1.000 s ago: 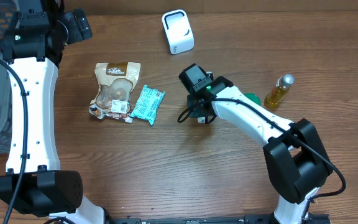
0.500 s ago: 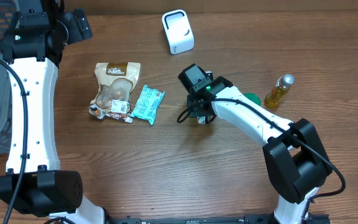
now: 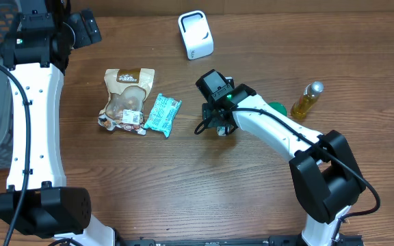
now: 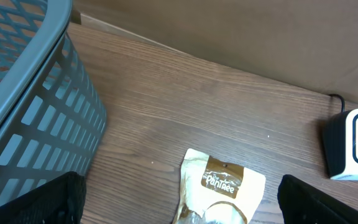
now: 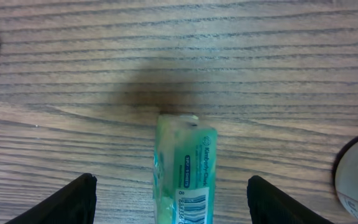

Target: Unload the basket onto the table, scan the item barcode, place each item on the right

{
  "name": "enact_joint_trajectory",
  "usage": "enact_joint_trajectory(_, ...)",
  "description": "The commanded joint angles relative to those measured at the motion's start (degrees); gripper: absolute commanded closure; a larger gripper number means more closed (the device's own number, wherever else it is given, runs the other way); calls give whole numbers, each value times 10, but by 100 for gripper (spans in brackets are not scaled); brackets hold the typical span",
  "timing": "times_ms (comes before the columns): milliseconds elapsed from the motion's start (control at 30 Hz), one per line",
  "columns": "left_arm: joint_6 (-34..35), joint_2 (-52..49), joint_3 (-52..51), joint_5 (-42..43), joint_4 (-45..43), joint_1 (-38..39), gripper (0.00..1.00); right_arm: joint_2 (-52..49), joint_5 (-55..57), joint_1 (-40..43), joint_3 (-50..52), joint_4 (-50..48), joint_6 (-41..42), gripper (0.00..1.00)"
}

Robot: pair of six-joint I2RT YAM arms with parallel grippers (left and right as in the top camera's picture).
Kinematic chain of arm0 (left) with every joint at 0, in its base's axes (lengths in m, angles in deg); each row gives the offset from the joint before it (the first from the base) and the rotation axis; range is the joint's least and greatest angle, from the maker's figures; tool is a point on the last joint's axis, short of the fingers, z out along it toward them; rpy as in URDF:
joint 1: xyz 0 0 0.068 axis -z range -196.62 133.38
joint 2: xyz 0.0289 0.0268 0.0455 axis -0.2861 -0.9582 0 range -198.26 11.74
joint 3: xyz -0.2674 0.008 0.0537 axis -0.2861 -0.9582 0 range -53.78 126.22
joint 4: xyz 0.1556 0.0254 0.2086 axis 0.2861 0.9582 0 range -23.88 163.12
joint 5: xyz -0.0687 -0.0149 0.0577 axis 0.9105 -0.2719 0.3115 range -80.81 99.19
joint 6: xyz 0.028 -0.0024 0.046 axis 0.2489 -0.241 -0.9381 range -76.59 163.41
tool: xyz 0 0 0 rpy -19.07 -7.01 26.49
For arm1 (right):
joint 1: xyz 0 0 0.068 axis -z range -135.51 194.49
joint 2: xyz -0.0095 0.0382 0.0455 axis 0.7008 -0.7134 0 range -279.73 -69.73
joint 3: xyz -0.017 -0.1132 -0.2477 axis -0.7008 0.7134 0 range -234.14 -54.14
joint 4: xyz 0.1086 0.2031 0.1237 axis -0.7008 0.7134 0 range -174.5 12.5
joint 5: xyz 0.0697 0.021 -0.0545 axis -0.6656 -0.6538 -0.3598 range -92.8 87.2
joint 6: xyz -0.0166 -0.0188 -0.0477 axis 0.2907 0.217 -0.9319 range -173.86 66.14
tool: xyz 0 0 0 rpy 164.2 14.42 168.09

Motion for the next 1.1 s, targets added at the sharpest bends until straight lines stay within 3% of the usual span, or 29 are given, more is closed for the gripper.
enact_joint_trajectory(0, 8, -2, 5, -7, 0, -2, 0, -4, -2, -2, -6, -5, 2, 26)
enact_joint_trajectory(467, 8, -2, 5, -7, 0, -2, 0, -4, -67, -2, -6, -5, 1, 25)
enact_joint_trajectory(833, 8, -2, 5, -7, 0, -2, 1, -4, -209, -2, -6, -59, 1, 26)
enact_joint_trajectory(1067, 8, -2, 5, -7, 0, -2, 0, -4, -211, -2, -6, -63, -1, 26)
